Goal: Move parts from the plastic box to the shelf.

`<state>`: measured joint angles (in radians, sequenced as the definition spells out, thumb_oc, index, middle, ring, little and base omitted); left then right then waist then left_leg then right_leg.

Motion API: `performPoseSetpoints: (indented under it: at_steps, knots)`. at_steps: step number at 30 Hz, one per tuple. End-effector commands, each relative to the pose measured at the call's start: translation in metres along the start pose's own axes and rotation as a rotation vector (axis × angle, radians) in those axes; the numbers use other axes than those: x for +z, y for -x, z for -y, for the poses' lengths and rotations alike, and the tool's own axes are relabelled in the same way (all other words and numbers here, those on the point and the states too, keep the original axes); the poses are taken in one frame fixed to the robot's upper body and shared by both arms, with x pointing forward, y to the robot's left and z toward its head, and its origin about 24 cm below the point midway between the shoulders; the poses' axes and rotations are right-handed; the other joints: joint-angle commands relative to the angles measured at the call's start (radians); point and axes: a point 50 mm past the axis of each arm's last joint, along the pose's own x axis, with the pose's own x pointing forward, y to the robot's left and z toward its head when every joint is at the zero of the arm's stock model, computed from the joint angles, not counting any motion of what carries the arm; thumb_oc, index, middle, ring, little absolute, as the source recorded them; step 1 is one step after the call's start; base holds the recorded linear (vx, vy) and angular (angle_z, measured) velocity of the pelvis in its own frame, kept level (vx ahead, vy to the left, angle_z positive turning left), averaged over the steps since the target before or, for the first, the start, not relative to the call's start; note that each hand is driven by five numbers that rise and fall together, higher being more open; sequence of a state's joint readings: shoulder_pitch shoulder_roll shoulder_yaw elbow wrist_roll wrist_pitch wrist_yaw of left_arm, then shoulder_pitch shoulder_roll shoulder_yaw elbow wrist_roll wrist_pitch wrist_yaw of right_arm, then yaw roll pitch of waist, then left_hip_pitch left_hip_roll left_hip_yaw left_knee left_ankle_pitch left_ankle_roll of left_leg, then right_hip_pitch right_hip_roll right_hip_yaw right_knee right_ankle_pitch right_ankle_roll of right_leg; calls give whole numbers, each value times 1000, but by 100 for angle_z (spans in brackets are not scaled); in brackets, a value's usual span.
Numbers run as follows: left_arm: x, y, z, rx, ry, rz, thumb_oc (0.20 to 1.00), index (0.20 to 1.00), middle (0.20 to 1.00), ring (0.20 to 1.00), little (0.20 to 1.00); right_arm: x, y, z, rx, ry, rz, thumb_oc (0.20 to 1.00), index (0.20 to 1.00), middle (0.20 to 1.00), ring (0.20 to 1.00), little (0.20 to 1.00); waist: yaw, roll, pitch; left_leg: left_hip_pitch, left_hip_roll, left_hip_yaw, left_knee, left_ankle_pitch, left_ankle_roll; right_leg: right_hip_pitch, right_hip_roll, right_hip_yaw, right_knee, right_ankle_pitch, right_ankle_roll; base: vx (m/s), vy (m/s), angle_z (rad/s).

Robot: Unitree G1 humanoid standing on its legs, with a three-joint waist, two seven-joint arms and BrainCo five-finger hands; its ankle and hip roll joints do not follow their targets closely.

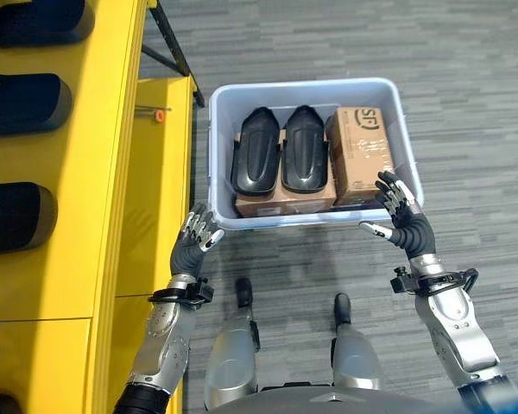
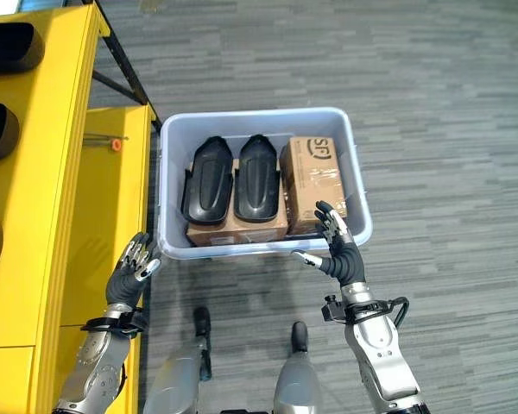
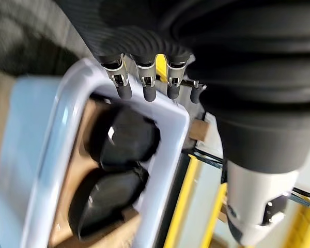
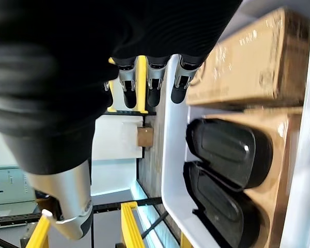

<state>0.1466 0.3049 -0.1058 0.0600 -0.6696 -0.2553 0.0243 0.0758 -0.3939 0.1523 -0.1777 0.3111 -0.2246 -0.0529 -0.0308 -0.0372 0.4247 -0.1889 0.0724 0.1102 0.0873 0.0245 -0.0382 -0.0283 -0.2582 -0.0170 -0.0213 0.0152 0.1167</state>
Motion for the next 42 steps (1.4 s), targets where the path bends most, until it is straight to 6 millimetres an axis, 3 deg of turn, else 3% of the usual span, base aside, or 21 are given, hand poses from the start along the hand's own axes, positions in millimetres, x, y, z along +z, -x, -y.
performPoseSetpoints:
  at_steps: [1,10,15,21,27,32,42]
  knots:
    - [15,8,-4,51,32,112,1000,1000,1000,1000,1000,18,-5,6,-8,11,101,1000,1000,1000,1000,1000,7,17,-90,-5,129,-23,35,29,-68,-55,46,-10,78,-14,28,-2,123,-2]
    - [26,2,0,47,-3,155,1000,1000,1000,1000,1000,20,-9,0,-10,-13,116,1000,1000,1000,1000,1000,18,-15,-84,-51,112,-29,27,30,-60,-81,28,-34,54,5,39,3,11,-1]
    - [44,-15,19,-16,-12,240,1000,1000,1000,1000,1000,35,-32,-8,-19,-28,212,1000,1000,1000,1000,1000,23,-18,-75,-69,109,-25,13,40,-60,-110,27,-29,49,20,41,-11,3,-1]
    - [77,-40,51,-89,-15,402,1000,1000,1000,1000,1000,64,-71,-33,3,-81,351,1000,1000,1000,1000,1000,26,-11,-30,-106,105,-9,4,51,-66,-167,23,-17,46,47,49,-47,14,1]
    - [97,-49,77,-135,42,497,1000,1000,1000,1000,1000,81,-94,-50,1,-130,410,1000,1000,1000,1000,1000,29,-9,2,-149,95,-1,3,57,-65,-207,17,-16,32,71,57,-8,3,0]
    - [118,-58,107,-191,103,584,1000,1000,1000,1000,1000,104,-119,-48,-97,-133,482,1000,1000,1000,1000,1000,28,0,35,-202,78,2,8,57,-60,-249,8,-9,23,90,64,0,0,0]
    - [128,-61,127,-220,117,625,1000,1000,1000,1000,1000,135,-131,-23,-298,16,604,1000,1000,1000,1000,1000,21,12,82,-274,58,-2,32,43,-51,-308,-2,-6,33,97,69,2,7,2]
